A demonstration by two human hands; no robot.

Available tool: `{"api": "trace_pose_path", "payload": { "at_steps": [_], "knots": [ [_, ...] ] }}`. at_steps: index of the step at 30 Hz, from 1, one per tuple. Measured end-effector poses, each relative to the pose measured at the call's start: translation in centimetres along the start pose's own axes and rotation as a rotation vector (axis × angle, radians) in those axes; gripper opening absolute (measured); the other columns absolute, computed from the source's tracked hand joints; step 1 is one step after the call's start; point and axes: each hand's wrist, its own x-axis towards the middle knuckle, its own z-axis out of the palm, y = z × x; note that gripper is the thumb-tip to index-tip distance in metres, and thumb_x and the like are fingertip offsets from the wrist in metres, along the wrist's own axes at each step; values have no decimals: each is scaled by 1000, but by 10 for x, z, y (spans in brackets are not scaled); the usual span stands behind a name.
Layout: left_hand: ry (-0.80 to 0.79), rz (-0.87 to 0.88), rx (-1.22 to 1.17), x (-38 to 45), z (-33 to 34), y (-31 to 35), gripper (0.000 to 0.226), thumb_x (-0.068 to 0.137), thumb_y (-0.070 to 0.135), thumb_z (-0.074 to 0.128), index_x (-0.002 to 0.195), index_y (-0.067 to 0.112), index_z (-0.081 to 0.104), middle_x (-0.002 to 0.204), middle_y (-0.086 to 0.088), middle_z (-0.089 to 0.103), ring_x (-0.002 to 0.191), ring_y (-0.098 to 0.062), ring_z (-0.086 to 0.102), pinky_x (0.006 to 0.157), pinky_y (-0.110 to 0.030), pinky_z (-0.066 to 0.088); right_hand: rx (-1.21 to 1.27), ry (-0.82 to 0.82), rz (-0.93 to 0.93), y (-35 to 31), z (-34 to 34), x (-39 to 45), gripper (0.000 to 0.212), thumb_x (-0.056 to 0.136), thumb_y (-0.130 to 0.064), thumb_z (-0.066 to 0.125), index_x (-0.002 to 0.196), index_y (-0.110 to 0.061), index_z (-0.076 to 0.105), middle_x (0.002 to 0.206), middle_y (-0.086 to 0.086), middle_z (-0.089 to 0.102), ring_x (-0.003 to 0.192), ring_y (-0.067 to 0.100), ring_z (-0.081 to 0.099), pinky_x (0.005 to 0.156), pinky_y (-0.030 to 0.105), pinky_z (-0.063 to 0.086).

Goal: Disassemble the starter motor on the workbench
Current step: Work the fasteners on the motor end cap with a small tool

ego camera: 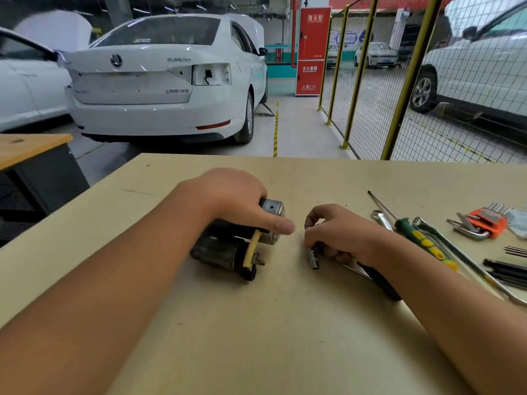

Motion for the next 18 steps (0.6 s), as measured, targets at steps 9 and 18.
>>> {"api": "trace_pose_path", "payload": {
  "at_steps": [9, 18],
  "knots": [
    [317, -91, -250, 3, 28, -4, 62, 54, 88, 58, 76, 31, 65, 74, 13, 64, 69, -10, 60, 60, -32, 41, 45, -38, 0, 4, -1, 3, 11, 81, -3, 65, 90, -9, 63, 43, 0, 49, 34, 15, 33, 39, 15, 26],
    [762, 162, -1247, -40, 48, -20, 40, 68, 39, 71, 97, 12, 74, 84, -5, 77, 76, -23, 74, 64, -31, 58, 16, -57, -51, 9, -4, 3, 24, 80, -18, 82, 95, -5, 69, 64, 7, 62, 50, 18, 43, 41, 21, 32]
  ]
}}
